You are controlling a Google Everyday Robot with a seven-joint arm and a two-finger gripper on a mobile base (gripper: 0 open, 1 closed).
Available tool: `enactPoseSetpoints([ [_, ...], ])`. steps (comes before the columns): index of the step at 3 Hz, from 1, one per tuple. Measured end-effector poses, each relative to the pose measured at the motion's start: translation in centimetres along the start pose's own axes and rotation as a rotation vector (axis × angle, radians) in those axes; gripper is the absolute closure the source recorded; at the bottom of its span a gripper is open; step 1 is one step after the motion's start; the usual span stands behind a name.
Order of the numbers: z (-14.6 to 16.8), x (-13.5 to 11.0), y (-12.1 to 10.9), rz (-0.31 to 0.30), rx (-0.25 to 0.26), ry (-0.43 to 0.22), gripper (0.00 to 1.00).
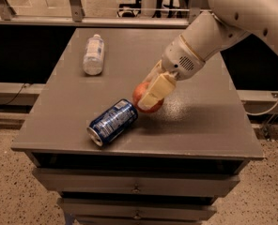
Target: Move apple near pepsi can
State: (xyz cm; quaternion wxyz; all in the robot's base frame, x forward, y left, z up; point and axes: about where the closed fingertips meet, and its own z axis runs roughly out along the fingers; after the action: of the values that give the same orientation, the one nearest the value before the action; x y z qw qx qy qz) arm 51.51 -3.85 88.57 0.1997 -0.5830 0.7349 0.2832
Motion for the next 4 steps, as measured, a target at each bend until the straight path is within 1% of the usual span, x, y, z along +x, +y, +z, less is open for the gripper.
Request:
enactPoseSetpoints([
  [1,0.63,0.28,0.3,-0.018,-0.014,-0.003,0.85],
  [2,0.83,0.76,0.47,-0.046,-0.019,-0.007,0.62],
  [3,1.01,1.16,0.63,-0.071,-0.027,-0.013,0.31],
  [4,1.19,1.19,0.63,-0.086,-0.033,-0.015,0.07],
])
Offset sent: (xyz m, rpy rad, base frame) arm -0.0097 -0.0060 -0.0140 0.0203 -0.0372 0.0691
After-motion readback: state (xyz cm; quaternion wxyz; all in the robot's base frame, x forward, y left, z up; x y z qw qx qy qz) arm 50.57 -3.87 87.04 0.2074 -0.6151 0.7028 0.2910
